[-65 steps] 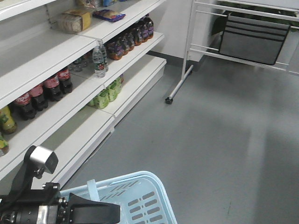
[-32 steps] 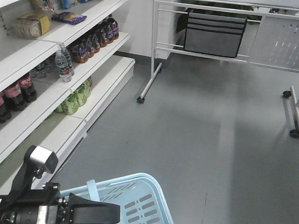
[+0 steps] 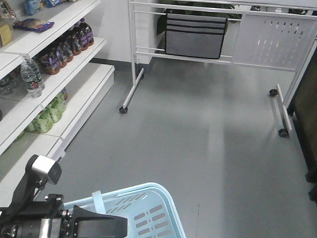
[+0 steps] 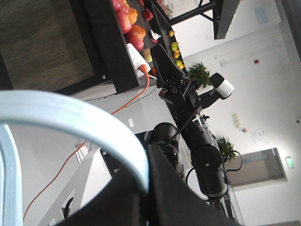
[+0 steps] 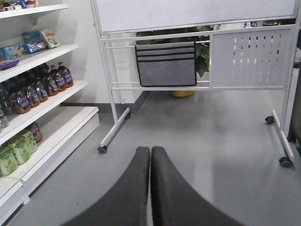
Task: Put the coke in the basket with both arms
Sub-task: 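Turn the base away from the drinks shelf holding the basket, then drive the base past the whiteboard stand carrying the basket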
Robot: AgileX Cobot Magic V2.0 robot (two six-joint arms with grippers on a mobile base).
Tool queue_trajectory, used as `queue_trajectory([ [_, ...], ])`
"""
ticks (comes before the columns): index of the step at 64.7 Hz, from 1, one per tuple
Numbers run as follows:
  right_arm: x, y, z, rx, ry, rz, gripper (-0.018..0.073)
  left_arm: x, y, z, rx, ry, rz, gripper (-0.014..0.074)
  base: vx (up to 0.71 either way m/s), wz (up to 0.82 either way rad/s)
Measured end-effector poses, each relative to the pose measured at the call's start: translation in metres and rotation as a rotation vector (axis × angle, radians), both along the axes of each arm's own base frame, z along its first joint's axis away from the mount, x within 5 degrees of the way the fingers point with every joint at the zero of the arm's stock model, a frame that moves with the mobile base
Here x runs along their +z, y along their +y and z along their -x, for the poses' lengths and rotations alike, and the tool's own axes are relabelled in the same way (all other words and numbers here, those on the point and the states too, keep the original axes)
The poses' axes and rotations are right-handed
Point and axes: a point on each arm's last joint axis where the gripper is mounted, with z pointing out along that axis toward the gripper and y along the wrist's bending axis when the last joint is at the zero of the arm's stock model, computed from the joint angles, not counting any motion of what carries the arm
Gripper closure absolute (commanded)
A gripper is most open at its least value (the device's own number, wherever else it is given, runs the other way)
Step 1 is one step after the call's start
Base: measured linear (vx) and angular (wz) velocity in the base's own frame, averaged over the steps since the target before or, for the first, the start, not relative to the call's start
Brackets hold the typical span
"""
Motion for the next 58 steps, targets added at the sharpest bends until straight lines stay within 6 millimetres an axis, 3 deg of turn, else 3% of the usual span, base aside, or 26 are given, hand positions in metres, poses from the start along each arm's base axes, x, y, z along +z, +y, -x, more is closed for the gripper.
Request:
queue_trajectory([
  [58,0.0,0.0,0.0,0.0,0.0,0.0,0.0564,0.0,0.0,0.0,0.0,0.0,0.0,0.0603,0.14,-0.17],
])
